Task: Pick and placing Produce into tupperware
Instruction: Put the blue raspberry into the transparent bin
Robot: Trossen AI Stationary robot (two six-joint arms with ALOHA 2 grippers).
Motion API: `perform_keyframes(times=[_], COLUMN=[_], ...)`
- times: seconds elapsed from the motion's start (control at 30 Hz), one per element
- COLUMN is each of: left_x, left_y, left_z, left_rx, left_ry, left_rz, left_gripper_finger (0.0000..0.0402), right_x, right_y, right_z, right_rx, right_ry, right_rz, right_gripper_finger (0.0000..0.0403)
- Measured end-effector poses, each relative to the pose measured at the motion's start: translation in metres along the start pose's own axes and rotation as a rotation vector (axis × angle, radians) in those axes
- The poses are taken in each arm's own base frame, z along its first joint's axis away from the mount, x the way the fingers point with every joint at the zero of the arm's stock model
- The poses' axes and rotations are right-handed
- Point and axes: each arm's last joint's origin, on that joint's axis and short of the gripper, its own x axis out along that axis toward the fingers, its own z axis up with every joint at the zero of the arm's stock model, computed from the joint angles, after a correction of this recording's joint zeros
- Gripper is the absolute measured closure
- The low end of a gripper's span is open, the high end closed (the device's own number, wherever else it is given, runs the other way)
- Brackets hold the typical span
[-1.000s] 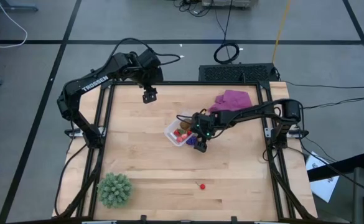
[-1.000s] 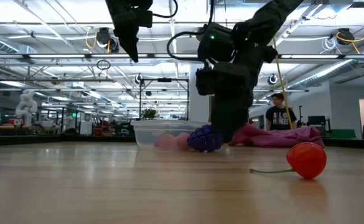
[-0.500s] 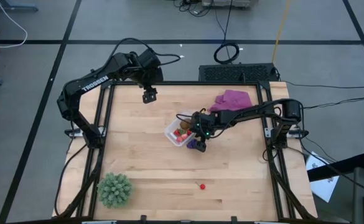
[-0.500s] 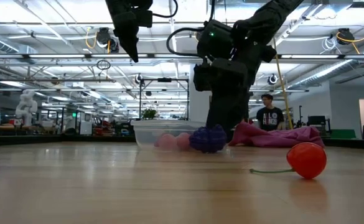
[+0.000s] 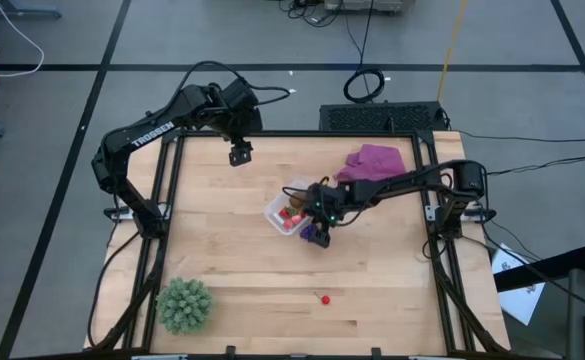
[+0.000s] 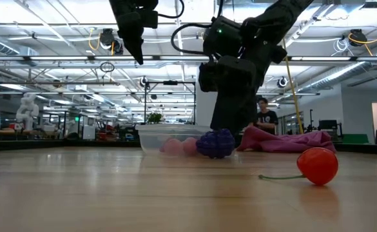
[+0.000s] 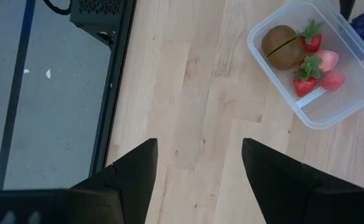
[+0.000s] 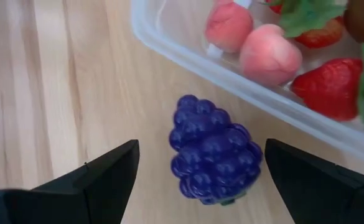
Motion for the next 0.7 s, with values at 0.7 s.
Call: perform_keyframes(times=[0.7], left_x=[0.000], left_y=[-0.010], left_z=[0.004], left_rx=[0.032], left_ry=[-0.005], left_rz=[-0.013], left_gripper_finger=[0.0163], right_x=[0.007], right_y=[0.025], right_z=[-0.008], right_rx=[0.002], right_ry=[0.007], right_rz=[0.006], right_gripper_finger=[0.0064])
